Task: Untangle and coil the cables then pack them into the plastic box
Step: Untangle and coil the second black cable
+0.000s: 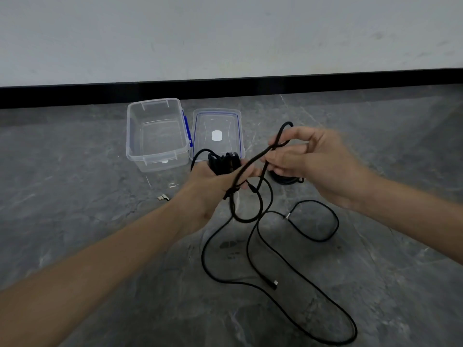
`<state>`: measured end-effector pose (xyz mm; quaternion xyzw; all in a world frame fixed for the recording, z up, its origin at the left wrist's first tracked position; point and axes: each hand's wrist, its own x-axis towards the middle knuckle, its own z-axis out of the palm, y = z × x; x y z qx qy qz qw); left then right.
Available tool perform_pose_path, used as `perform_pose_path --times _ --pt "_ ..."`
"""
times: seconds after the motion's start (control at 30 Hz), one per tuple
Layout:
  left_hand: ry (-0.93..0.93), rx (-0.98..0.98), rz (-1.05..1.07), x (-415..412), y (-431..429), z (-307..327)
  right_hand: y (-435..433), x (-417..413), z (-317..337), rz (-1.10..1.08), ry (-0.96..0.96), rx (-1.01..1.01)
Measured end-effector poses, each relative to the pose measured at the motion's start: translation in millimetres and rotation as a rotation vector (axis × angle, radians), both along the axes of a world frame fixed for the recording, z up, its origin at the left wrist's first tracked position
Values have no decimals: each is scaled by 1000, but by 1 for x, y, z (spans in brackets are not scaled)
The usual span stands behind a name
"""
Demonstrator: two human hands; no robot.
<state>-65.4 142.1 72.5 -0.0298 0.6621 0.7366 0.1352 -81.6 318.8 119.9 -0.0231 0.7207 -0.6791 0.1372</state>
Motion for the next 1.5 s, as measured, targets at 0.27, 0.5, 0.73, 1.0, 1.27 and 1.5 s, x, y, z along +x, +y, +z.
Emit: perform_pose_path --times 0.27,0.5,0.73,1.0,1.27,1.5 --pt "22 82 -103 4 -4 2 11 -11 -8 -65 330 555" --pt "115 -102 -206 7 1 5 11 -15 -5 -79 428 747" --pt "118 -291 -84 4 1 3 10 -18 3 -7 217 590" --pt "31 -305 106 0 -2 -7 16 -9 14 413 -89 119" --pt "74 -223 -60 3 -2 0 14 -9 14 480 40 243" --pt "143 -127 -126 5 7 -1 -3 -2 13 210 366 368"
